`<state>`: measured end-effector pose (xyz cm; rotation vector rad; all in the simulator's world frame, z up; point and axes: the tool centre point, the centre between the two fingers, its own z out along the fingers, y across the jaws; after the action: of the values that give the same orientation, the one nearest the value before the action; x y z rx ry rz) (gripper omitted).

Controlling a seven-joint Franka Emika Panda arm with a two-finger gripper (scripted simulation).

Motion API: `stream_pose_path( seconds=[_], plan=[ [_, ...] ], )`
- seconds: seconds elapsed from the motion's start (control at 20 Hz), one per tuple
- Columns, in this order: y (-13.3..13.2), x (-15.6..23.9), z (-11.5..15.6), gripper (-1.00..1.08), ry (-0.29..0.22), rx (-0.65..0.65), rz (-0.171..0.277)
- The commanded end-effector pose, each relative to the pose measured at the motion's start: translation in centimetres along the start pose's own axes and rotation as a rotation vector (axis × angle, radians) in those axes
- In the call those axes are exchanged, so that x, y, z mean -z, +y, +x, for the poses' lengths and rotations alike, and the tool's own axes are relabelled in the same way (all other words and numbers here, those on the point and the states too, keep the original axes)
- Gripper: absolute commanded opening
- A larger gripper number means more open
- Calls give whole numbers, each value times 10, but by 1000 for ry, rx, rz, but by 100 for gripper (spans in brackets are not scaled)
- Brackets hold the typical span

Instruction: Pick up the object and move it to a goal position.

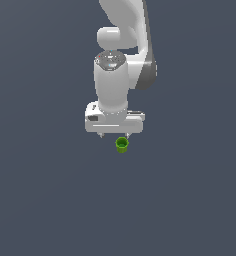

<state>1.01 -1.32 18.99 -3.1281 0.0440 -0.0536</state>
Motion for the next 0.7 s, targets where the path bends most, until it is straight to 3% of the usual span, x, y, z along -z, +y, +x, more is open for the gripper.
stream_pose_path(
  seconds=[0.0, 0.65],
  plan=[
    [0, 0, 0, 100, 0, 0, 0],
    [1, -4, -1, 100, 6, -24, -2]
  ],
)
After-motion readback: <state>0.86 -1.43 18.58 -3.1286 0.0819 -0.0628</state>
